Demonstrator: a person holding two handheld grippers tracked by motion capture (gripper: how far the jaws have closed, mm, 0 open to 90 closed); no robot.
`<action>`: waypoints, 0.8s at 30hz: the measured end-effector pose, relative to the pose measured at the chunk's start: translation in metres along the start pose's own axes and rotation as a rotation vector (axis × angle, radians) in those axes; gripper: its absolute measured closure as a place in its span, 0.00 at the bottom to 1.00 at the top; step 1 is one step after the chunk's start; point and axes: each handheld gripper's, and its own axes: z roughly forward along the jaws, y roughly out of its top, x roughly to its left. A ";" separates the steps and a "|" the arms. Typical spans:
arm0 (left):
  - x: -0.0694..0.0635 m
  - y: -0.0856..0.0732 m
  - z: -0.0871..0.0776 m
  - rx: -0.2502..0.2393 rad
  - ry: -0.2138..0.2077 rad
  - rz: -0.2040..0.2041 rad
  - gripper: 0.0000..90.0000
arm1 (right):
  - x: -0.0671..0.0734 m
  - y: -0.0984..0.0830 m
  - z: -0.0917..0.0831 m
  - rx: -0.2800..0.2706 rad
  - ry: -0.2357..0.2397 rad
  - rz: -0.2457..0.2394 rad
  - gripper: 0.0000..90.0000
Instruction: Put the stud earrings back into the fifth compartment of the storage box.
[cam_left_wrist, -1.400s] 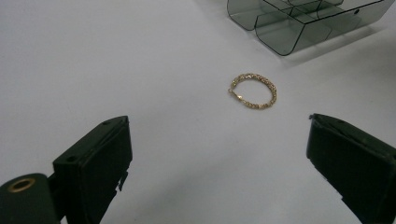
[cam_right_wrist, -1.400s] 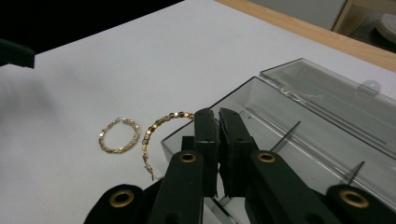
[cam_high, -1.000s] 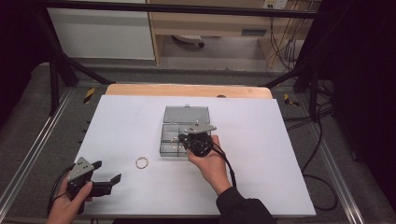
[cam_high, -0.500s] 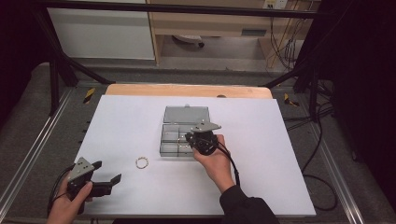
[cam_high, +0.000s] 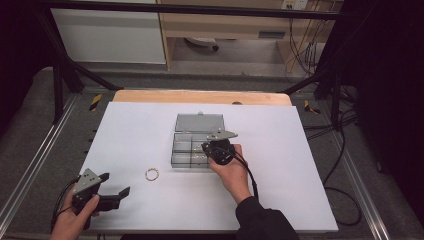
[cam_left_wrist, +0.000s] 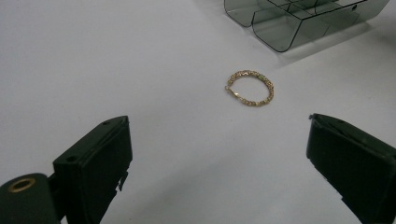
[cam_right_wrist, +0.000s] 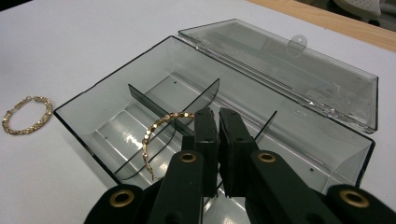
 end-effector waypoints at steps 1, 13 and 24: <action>0.000 0.000 0.000 -0.001 0.000 -0.002 0.08 | 0.000 0.000 0.001 0.002 -0.003 -0.003 0.97; -0.001 0.000 0.000 0.000 -0.005 0.005 0.08 | 0.002 -0.003 0.008 0.017 -0.012 -0.010 0.97; -0.002 0.001 0.001 0.008 -0.005 0.011 0.08 | 0.003 -0.004 0.010 0.001 0.012 0.022 0.81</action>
